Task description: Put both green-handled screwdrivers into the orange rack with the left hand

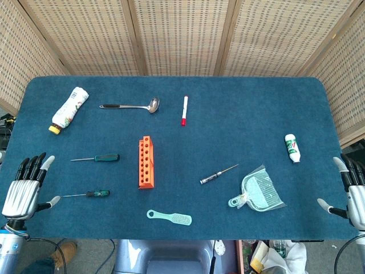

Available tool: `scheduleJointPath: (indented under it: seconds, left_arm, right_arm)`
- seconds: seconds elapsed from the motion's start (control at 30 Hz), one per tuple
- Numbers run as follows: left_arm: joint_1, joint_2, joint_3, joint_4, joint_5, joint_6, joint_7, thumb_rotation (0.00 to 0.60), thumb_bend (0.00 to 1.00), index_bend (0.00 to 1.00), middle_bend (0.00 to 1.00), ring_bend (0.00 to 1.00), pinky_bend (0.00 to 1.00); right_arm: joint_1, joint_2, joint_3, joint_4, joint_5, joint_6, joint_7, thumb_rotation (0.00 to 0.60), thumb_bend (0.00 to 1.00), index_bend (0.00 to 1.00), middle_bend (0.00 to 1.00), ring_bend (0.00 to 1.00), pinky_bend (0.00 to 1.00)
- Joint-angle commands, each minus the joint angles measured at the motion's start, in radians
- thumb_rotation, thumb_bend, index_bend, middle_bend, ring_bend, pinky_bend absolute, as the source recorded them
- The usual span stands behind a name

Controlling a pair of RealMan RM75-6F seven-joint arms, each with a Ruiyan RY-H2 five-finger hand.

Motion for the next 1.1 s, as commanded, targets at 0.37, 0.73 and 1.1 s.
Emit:
scheduleJointPath:
  seconds: [0.37, 0.73, 1.1]
  left_arm:
    - [-0.062, -0.139, 0.008, 0.092, -0.029, -0.161, 0.004, 0.600, 0.00, 0.17, 0.00, 0.00, 0.00]
    - [-0.131, -0.294, -0.047, 0.136, -0.194, -0.289, 0.184, 0.600, 0.01, 0.40, 0.00, 0.00, 0.00]
    - [-0.145, -0.341, -0.048, 0.169, -0.248, -0.324, 0.192, 0.600, 0.15, 0.46, 0.00, 0.00, 0.00]
  right_arm:
    - [0.004, 0.000, -0.003, -0.004, 0.009, -0.026, 0.018, 0.600, 0.00, 0.00, 0.00, 0.00, 0.00]
    - [0.012, 0.011, 0.000, 0.006, 0.023, -0.054, 0.069, 0.600, 0.00, 0.00, 0.00, 0.00, 0.00]
    - [0.017, 0.013, -0.002, 0.011, 0.024, -0.068, 0.082, 0.600, 0.00, 0.00, 0.00, 0.00, 0.00]
